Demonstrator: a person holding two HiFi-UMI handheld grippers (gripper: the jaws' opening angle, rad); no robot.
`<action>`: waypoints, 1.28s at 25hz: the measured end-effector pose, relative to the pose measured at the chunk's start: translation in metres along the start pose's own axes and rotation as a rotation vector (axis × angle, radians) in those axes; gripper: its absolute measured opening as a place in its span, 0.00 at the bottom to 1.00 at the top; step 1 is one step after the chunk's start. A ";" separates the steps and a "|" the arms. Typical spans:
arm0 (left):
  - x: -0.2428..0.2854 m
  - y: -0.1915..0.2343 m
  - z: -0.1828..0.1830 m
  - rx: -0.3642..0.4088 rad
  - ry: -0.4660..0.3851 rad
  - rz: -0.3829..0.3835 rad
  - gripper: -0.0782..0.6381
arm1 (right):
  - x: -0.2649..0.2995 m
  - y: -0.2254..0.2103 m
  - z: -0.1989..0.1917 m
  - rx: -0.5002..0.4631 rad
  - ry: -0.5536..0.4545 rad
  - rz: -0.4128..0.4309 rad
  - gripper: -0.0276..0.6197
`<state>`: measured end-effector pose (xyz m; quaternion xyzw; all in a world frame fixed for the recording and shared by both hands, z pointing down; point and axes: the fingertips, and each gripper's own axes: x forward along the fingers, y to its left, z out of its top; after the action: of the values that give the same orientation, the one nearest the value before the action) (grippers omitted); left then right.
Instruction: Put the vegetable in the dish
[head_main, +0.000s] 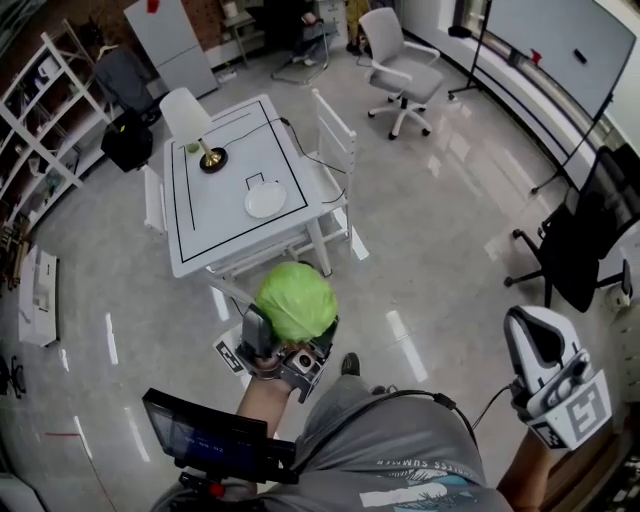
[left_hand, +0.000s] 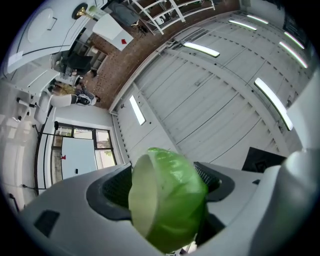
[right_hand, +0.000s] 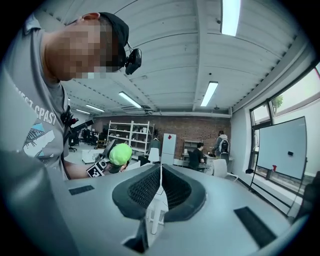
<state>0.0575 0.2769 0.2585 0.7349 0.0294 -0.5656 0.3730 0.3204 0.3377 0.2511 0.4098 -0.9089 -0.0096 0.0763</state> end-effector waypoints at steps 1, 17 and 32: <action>0.005 0.007 0.002 -0.012 0.008 -0.005 0.66 | 0.002 -0.005 0.001 -0.004 -0.002 -0.015 0.06; 0.082 0.096 -0.011 -0.159 0.109 -0.044 0.66 | 0.009 -0.088 -0.008 0.036 -0.004 -0.155 0.06; 0.146 0.184 -0.077 -0.136 0.102 -0.081 0.66 | -0.045 -0.202 -0.027 0.003 0.020 -0.161 0.06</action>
<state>0.2572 0.1342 0.2352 0.7340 0.1163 -0.5388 0.3968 0.5040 0.2382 0.2555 0.4817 -0.8723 -0.0101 0.0835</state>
